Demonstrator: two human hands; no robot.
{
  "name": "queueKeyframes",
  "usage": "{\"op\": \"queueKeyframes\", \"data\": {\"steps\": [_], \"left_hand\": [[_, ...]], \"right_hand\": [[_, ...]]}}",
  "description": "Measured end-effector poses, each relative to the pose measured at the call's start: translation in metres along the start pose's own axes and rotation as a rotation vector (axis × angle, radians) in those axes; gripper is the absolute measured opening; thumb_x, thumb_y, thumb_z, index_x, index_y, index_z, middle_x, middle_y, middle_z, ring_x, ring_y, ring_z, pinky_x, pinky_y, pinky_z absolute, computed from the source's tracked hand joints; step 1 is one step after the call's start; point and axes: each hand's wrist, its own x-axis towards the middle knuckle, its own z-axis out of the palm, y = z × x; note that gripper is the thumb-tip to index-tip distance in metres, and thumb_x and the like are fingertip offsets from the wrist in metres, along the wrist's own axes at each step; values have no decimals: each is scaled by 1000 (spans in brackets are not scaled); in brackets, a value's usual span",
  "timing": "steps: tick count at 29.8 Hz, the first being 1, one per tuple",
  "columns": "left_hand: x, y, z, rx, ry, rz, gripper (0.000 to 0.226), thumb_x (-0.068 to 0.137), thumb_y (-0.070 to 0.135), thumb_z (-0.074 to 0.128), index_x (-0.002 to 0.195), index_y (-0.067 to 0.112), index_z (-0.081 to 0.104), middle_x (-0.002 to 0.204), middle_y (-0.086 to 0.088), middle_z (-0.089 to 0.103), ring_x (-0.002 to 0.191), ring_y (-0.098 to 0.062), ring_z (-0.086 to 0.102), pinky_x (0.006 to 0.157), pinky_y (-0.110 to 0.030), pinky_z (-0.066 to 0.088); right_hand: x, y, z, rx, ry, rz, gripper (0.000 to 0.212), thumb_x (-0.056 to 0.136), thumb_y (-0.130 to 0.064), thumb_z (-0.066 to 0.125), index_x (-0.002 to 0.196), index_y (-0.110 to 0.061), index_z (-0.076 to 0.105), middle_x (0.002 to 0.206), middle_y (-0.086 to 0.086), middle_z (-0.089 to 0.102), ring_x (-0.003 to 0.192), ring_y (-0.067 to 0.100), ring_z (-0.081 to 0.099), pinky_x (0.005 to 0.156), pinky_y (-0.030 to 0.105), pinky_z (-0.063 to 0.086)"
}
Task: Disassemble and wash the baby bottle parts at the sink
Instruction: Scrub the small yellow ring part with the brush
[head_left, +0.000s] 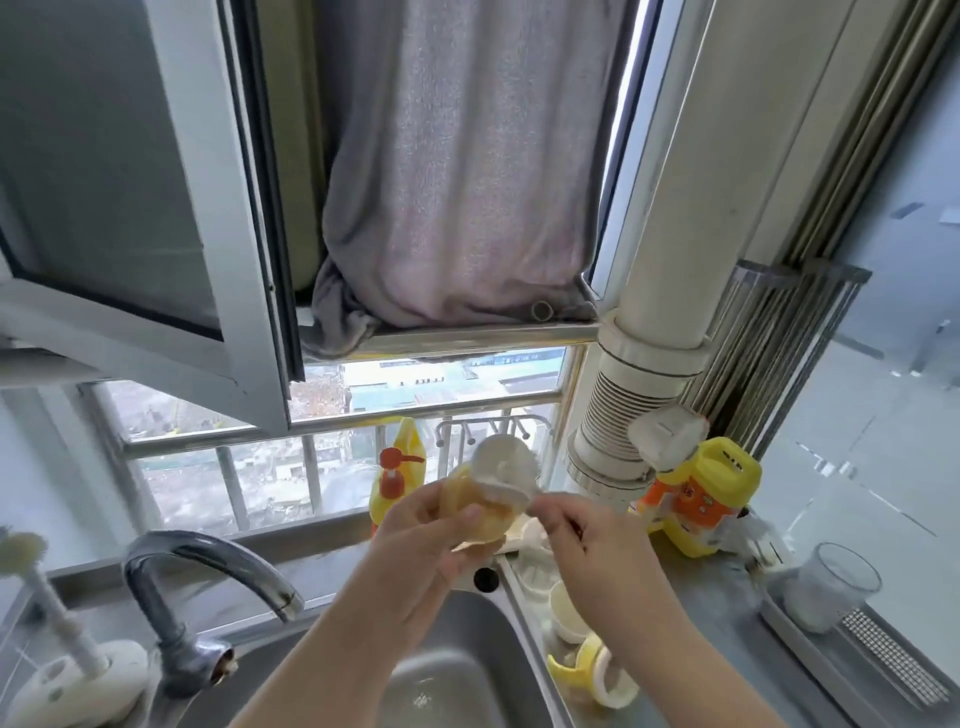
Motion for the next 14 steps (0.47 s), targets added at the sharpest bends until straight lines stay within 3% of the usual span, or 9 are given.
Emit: {"op": "queueKeyframes", "data": {"steps": [2,4,7,8,11,14], "left_hand": [[0,6,-5,-37,-8,16,40,69,-6,62,108,-5,60,105,-20,67,97,-29,65,87,-41,52],[-3,13,-7,1,-37,24,38,69,-10,62,107,-4,62,105,-21,68,98,-27,65,90,-37,51],[-7,19,-11,67,-73,55,30,74,-10,61,103,-4,64,100,-19,70,95,-26,66,90,-36,49],[-8,20,-12,90,-72,67,26,78,-12,59,102,-3,64,97,-18,71,92,-25,67,88,-35,50],[-10,24,-14,268,-72,136,18,79,-9,64,92,1,70,84,-13,71,80,-20,65,78,-29,49],[-9,27,-11,334,-71,184,22,79,-14,60,89,3,70,78,-9,71,73,-15,64,71,-23,49]], "right_hand": [[1,-8,-1,12,49,2,23,96,-27,49,89,-30,71,56,-8,58,62,8,52,56,20,37],[-3,-21,2,-21,-34,-15,23,95,-30,49,90,-28,71,50,-11,52,55,5,49,53,19,36],[0,-27,2,-69,24,30,25,96,-29,47,93,-24,71,66,-5,65,65,8,57,61,23,42],[1,-28,0,-68,63,42,25,96,-27,47,92,-26,71,70,-3,67,68,10,59,63,24,43],[-5,-40,4,-59,7,-8,28,95,-31,49,73,-31,66,52,-7,51,56,9,48,53,20,35],[-6,-45,6,-68,56,12,24,95,-26,49,86,-24,71,64,-1,63,63,12,55,60,24,44]]}}
